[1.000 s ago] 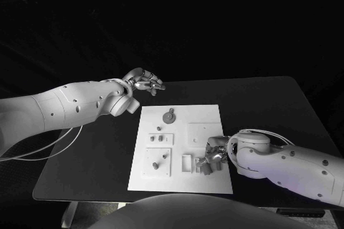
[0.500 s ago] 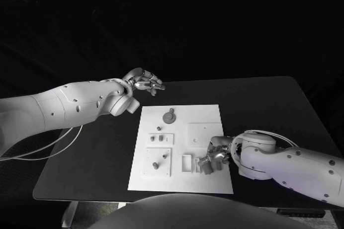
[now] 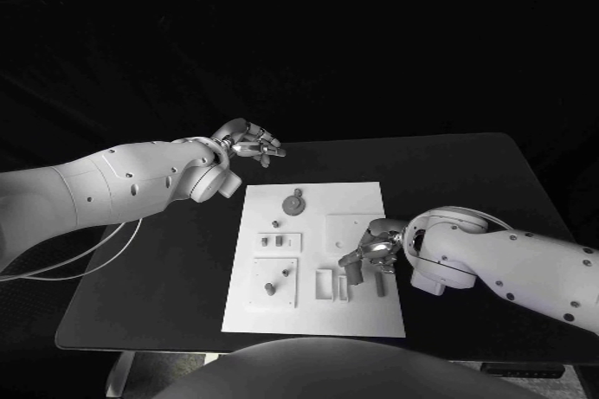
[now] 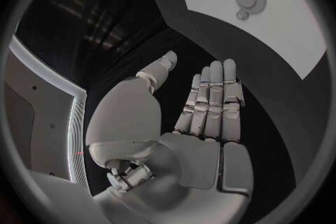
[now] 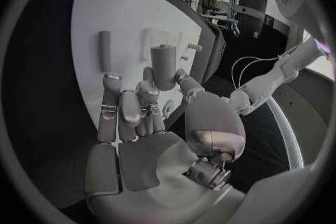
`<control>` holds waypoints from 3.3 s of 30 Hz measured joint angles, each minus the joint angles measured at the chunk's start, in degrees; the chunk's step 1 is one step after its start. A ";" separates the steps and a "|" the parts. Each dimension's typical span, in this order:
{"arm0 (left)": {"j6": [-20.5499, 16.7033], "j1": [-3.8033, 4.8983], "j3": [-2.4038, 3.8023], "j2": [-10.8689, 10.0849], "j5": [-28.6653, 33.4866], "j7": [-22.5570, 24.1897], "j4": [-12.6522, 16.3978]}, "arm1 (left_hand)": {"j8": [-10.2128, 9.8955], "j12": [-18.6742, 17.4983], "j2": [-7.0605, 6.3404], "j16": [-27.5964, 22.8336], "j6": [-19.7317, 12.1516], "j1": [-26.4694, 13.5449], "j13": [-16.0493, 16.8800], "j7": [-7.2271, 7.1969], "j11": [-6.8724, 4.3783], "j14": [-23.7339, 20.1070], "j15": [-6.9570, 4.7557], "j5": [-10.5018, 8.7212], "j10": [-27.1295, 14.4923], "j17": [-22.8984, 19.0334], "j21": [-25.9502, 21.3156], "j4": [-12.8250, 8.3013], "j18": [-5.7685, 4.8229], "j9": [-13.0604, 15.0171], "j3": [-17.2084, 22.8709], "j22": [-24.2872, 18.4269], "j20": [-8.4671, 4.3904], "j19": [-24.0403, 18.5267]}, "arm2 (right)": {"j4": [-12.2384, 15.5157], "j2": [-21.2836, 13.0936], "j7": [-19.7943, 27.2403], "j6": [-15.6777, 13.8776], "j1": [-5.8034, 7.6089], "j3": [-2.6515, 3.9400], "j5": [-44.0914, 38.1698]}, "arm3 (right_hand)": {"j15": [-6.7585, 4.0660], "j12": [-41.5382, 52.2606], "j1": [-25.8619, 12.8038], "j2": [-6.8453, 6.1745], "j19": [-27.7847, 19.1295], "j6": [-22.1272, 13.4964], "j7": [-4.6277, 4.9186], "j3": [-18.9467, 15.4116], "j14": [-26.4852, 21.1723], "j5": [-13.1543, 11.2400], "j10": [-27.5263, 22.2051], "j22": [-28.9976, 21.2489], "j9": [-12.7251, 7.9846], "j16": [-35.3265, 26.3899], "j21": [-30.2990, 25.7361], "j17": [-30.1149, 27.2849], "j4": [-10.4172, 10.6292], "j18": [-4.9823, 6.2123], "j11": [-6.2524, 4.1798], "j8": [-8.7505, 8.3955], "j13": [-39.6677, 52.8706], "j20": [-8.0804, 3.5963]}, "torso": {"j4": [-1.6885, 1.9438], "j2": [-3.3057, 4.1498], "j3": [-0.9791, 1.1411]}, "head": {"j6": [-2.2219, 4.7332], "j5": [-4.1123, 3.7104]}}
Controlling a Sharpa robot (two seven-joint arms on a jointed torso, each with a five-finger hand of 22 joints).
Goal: Assemble the parts on the task board
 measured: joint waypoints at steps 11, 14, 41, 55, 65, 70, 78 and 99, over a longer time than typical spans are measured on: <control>0.19 0.00 0.00 0.14 0.00 -0.23 0.04 | 0.00 0.00 -0.38 -0.26 0.00 -0.38 0.00 0.00 0.20 0.00 0.00 0.00 -0.22 0.11 0.00 0.35 0.00 0.00 0.04 0.07 0.01 -0.01 | -3.35 4.89 -0.51 0.58 0.84 -0.68 8.47 | 0.00 0.00 -0.23 0.23 0.00 0.10 0.09 -0.01 0.00 -0.10 0.01 0.00 0.07 0.00 0.00 -0.19 -0.01 0.00 0.00 0.00 -0.05 0.01 | -0.01 0.01 0.02 | 0.00 -0.07; 0.24 0.00 0.00 0.20 0.00 -0.28 0.04 | 0.00 0.00 -0.38 -0.26 0.00 -0.38 -0.05 0.00 0.20 0.00 0.00 0.00 -0.22 0.10 0.00 0.35 0.00 0.00 0.04 0.06 0.01 -0.01 | -3.72 5.37 -0.79 0.95 0.88 -1.12 9.39 | 0.00 0.00 -0.48 0.48 0.00 0.10 0.09 0.00 0.00 -0.10 0.01 0.00 0.06 0.00 0.00 -0.19 0.01 0.00 0.01 -0.03 -0.05 0.01 | -0.02 0.02 0.01 | 0.00 -0.07; 0.48 0.02 0.01 0.36 0.00 -0.50 0.07 | 0.00 0.00 -0.38 -0.27 0.00 -0.38 -0.04 0.00 0.17 0.00 0.00 0.00 -0.23 0.14 -0.20 0.34 0.00 0.00 0.04 0.10 0.10 -0.11 | -6.51 8.29 -1.41 2.42 0.84 -3.63 8.79 | 0.00 0.00 -1.64 0.54 -0.20 0.08 0.07 1.69 0.00 -0.03 0.02 0.00 -0.17 0.00 0.00 -0.43 -0.57 0.01 0.01 -0.49 -0.04 0.21 | -0.01 0.09 0.18 | 0.00 0.71; 0.60 0.02 0.01 0.44 -0.09 -0.72 0.00 | 0.00 0.00 -0.38 -0.26 0.00 -0.38 -0.03 0.00 0.16 0.00 0.00 0.00 -0.22 0.14 -0.20 0.34 0.00 0.01 0.04 0.09 0.11 -0.11 | -7.58 9.22 -1.42 2.95 0.51 -3.63 8.57 | 0.10 0.00 -2.00 0.29 -0.20 -0.01 -0.02 1.98 -0.10 -0.03 0.09 0.00 -0.26 0.00 -0.01 -0.51 -0.86 0.01 0.08 -0.64 -0.03 0.22 | 0.01 0.09 0.12 | 0.00 0.85; 0.60 0.02 0.00 0.48 -0.26 -1.08 -0.01 | 0.00 0.00 -0.38 -0.26 0.00 -0.38 -0.03 0.00 0.16 0.00 0.00 0.00 -0.22 0.18 -0.20 0.34 0.00 0.01 0.04 0.09 0.11 -0.11 | -8.23 9.65 -1.48 3.69 0.27 -3.64 8.46 | 0.06 -0.01 -4.26 -0.76 -0.51 -0.04 -0.03 6.90 -0.50 -0.04 -0.34 0.00 -0.27 -0.23 -0.01 -0.96 -4.83 0.03 0.10 -0.84 -0.03 0.52 | -0.03 0.09 0.13 | 0.00 0.97; 0.60 0.02 0.01 0.49 -0.30 -1.20 -0.01 | 0.00 0.00 -0.38 -0.26 0.00 -0.38 -0.03 0.00 0.16 0.00 0.00 0.00 -0.22 0.18 -0.20 0.34 0.00 0.01 0.04 0.09 0.11 -0.11 | -8.35 9.77 -1.53 4.01 0.21 -3.64 8.35 | 0.13 -0.01 -4.26 -0.76 -0.51 0.01 0.01 6.90 -0.57 -0.05 -0.34 0.00 -0.28 -0.23 -0.01 -0.96 -4.83 0.03 0.11 -0.98 -0.03 0.52 | -0.04 0.10 0.13 | 0.00 1.04; 0.60 0.02 0.01 0.49 -0.33 -1.34 -0.02 | 0.00 0.00 -0.38 -0.26 0.00 -0.38 -0.03 0.00 0.15 0.00 0.00 0.00 -0.22 0.18 -0.20 0.34 0.01 0.01 0.04 0.08 0.08 -0.08 | -8.50 9.95 -1.63 4.66 0.08 -3.60 8.06 | -0.06 -0.01 -5.10 -0.58 -0.51 -0.10 0.29 7.87 -1.00 -0.10 -0.58 0.00 -0.26 -0.23 -0.01 -1.63 -3.29 0.03 0.32 -0.99 -0.03 0.53 | -0.04 0.10 0.14 | 0.00 1.22; 0.59 0.02 0.01 0.53 -0.40 -1.59 -0.10 | 0.24 0.00 -0.38 -0.22 0.00 -0.38 -0.03 0.00 0.14 0.00 0.00 0.00 -0.21 0.25 -0.20 0.83 0.00 0.01 0.05 0.17 -0.01 0.01 | -8.56 10.13 -1.55 5.01 0.02 -3.58 6.57 | -0.12 -0.01 -8.21 -4.96 -1.14 -0.44 0.61 10.05 -2.37 0.68 -1.57 0.04 -0.38 -0.67 -0.39 -2.95 1.70 0.31 0.29 -1.24 -0.02 0.69 | -0.04 0.12 0.15 | 0.00 1.48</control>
